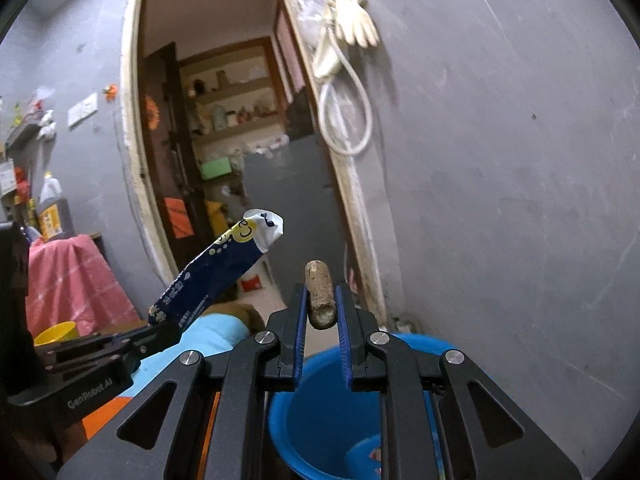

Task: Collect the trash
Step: 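Carry the blue strip and peanut shell to the blue basin and release both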

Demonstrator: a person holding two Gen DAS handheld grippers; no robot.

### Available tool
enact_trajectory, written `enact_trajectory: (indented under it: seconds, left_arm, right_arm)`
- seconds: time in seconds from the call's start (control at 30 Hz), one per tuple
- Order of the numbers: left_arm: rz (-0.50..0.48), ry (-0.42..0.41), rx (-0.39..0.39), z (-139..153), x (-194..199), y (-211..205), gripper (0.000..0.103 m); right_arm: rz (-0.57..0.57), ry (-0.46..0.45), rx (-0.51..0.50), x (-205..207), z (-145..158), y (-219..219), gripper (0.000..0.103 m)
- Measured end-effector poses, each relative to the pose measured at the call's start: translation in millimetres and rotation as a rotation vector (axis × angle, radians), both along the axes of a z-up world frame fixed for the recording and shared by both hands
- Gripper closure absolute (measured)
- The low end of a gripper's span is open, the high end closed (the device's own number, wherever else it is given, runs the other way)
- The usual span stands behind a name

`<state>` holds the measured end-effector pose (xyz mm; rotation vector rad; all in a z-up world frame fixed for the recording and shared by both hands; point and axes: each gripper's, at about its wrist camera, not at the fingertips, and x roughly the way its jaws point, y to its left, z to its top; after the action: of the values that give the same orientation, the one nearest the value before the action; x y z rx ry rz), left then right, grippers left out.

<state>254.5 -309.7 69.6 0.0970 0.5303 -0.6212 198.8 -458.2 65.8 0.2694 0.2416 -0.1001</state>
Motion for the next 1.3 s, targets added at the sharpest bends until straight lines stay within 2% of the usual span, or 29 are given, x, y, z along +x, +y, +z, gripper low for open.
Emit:
enact_trajectory:
  seconds: [0.27,0.7,0.83,0.97,1.03,1.1,1.23,1.3]
  left_arm:
    - [-0.024,0.144,0.03,-33,20,-27,0.1]
    - [-0.034,0.319,0.088,-76,42,-42,0.099]
    - [-0.027,0.33,0.094,-80,44,-42,0.096]
    - [-0.023,0.334,0.094,-79,40,-40,0.095]
    - [-0.016,0.331,0.092,-78,37,-38,0.093]
    - [-0.01,0.327,0.086,-77,36,-35,0.089]
    - [0.024,0.308,0.053,-70,32,-34,0.075]
    - [0.049,0.286,0.028,-63,30,-26,0.068]
  right_arm:
    - [-0.005,0.126,0.108,14,-23,-25,0.09]
    - [-0.01,0.257,0.173,25,-45,-37,0.089]
    - [-0.017,0.276,0.179,27,-46,-38,0.088]
    - [-0.021,0.28,0.177,30,-45,-38,0.078]
    - [-0.021,0.278,0.173,30,-44,-37,0.077]
    - [-0.025,0.279,0.169,30,-44,-37,0.074]
    - [-0.033,0.26,0.149,28,-39,-35,0.067]
    - [-0.04,0.244,0.129,26,-36,-33,0.057]
